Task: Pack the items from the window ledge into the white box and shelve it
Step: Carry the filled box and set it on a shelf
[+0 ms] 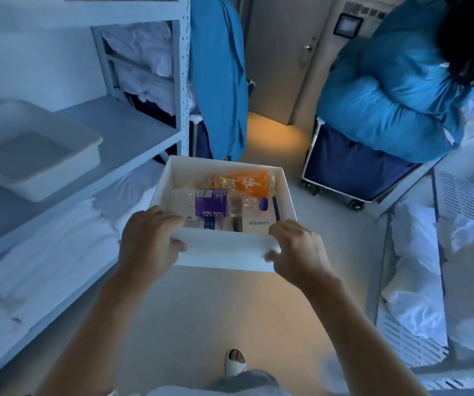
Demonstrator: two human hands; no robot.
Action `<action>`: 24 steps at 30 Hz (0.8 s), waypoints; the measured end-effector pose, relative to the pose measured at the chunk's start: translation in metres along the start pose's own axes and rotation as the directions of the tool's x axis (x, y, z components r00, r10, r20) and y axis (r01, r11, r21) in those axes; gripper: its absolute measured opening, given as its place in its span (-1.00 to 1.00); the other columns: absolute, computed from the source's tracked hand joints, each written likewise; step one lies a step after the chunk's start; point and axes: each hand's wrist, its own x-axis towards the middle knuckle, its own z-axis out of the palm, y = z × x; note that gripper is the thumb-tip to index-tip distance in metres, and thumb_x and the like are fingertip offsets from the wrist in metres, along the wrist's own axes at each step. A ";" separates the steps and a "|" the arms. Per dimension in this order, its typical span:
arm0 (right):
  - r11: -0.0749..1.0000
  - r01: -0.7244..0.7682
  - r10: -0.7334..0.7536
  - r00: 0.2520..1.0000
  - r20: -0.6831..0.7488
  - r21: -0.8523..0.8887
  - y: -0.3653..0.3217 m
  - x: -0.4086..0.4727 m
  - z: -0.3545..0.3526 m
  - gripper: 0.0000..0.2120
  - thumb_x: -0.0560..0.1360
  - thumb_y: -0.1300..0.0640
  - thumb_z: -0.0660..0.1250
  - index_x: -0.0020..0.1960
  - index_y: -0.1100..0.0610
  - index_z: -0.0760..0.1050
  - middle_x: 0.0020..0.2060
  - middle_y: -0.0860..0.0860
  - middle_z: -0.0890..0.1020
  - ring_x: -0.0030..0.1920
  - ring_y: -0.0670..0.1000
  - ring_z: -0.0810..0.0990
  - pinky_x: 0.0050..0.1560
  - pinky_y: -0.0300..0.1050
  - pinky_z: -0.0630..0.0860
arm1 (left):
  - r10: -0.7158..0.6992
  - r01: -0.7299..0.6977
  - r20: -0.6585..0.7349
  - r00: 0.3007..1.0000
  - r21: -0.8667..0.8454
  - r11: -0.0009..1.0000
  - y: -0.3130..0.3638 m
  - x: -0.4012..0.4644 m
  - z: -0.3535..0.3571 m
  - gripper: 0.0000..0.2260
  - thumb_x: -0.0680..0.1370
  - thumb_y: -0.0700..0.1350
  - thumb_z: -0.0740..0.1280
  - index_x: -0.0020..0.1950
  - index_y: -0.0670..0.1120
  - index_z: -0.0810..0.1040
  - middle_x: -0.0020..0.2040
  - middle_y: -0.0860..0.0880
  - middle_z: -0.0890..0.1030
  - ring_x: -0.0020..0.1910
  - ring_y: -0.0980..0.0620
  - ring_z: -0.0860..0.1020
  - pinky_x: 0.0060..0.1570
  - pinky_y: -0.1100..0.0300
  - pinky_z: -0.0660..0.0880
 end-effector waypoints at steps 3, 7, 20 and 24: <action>0.996 0.094 -0.094 0.996 -0.008 0.011 0.020 0.033 0.011 -0.52 0.04 0.16 0.76 -0.15 0.09 0.60 -0.23 -0.06 0.66 -0.24 0.07 0.61 -0.44 -0.14 0.50 | -0.080 0.080 -0.013 0.997 0.048 0.996 0.001 0.012 0.011 -0.57 0.04 -0.18 0.74 -0.31 -0.08 0.54 -0.38 0.14 0.34 -0.30 0.04 0.27 -0.29 0.18 0.22; 0.980 0.194 -0.194 0.981 -0.013 0.051 0.055 0.071 0.024 -0.50 0.00 0.16 0.76 -0.17 0.09 0.59 -0.25 -0.06 0.65 -0.26 0.06 0.61 -0.46 -0.19 0.45 | -0.156 0.161 -0.052 0.986 0.121 0.979 0.010 0.027 0.030 -0.56 0.05 -0.15 0.75 -0.27 -0.06 0.56 -0.35 0.11 0.44 -0.31 -0.03 0.37 -0.24 0.17 0.26; 0.889 0.400 -0.413 0.910 0.013 0.224 0.099 0.152 0.067 -0.57 0.09 0.13 0.75 -0.14 0.08 0.61 -0.22 -0.05 0.68 -0.25 0.05 0.63 -0.38 -0.12 0.57 | -0.378 0.397 -0.123 0.918 0.316 0.862 0.034 0.052 0.045 -0.57 0.04 -0.09 0.76 -0.24 -0.02 0.62 -0.29 0.07 0.61 -0.30 -0.07 0.52 -0.26 0.15 0.43; 0.874 0.427 -0.444 0.896 0.024 0.232 0.100 0.174 0.077 -0.56 0.08 0.13 0.75 -0.14 0.07 0.63 -0.22 -0.05 0.68 -0.25 0.04 0.63 -0.37 -0.12 0.59 | -0.411 0.431 -0.133 0.902 0.330 0.840 0.028 0.062 0.048 -0.60 0.08 -0.10 0.73 -0.25 -0.01 0.60 -0.33 0.14 0.51 -0.28 -0.05 0.48 -0.23 0.15 0.33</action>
